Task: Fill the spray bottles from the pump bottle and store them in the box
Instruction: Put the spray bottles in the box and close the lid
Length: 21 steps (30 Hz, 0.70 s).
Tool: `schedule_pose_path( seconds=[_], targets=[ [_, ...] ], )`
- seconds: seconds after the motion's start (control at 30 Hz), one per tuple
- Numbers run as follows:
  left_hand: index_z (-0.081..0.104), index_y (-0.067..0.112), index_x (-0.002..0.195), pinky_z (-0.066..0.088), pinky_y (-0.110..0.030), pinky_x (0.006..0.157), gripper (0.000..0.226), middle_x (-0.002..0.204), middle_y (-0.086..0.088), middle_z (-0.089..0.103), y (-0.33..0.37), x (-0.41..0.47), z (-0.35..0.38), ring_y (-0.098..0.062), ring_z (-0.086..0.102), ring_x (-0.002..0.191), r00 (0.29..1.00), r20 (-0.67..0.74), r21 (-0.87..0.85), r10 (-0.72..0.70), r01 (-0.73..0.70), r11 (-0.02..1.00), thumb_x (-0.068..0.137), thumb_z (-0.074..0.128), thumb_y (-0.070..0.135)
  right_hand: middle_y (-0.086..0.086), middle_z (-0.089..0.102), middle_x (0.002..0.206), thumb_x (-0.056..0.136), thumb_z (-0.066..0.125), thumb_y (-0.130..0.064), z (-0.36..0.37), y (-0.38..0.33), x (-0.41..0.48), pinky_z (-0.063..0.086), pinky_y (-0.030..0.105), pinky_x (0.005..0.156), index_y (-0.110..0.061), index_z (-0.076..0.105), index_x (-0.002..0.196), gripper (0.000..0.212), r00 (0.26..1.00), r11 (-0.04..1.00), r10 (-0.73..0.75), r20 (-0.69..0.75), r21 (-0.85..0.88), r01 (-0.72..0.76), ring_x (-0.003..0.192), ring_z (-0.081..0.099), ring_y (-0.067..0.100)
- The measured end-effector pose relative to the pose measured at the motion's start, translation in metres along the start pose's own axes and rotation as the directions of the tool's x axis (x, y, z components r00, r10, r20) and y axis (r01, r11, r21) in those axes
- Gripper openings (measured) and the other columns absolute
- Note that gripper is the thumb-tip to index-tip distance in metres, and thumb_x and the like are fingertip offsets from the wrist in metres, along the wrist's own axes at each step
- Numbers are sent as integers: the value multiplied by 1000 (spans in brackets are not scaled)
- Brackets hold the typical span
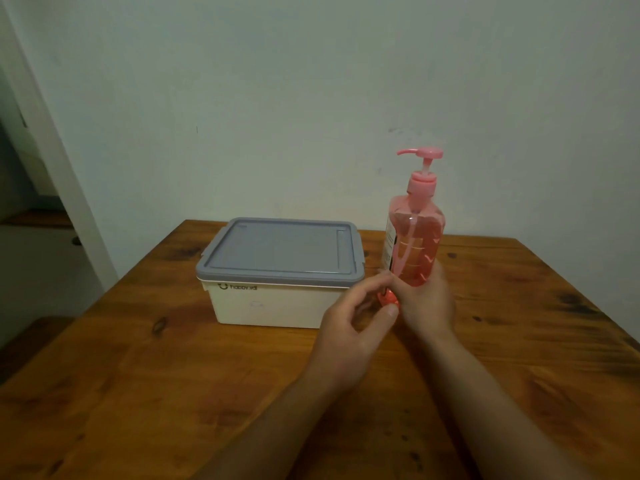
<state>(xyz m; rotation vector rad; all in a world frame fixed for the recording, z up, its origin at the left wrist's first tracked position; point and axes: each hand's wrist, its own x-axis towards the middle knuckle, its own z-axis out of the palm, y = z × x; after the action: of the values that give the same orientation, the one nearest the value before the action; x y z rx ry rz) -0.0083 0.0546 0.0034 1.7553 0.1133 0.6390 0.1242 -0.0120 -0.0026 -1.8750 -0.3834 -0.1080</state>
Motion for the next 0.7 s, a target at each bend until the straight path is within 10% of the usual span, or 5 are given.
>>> schedule_pose_path(
  seconds=[0.7],
  targets=[
    [51, 38, 135, 43, -27, 108, 42, 142, 17, 50, -6, -1, -2, 0, 47, 129, 1000, 17, 9, -4, 4, 1000, 95, 57, 24, -13, 65, 117, 71, 80, -54, 10, 7, 4, 57, 49, 88, -38, 42, 130, 72, 999, 996, -19, 45, 86, 15, 104, 65, 17]
  ],
)
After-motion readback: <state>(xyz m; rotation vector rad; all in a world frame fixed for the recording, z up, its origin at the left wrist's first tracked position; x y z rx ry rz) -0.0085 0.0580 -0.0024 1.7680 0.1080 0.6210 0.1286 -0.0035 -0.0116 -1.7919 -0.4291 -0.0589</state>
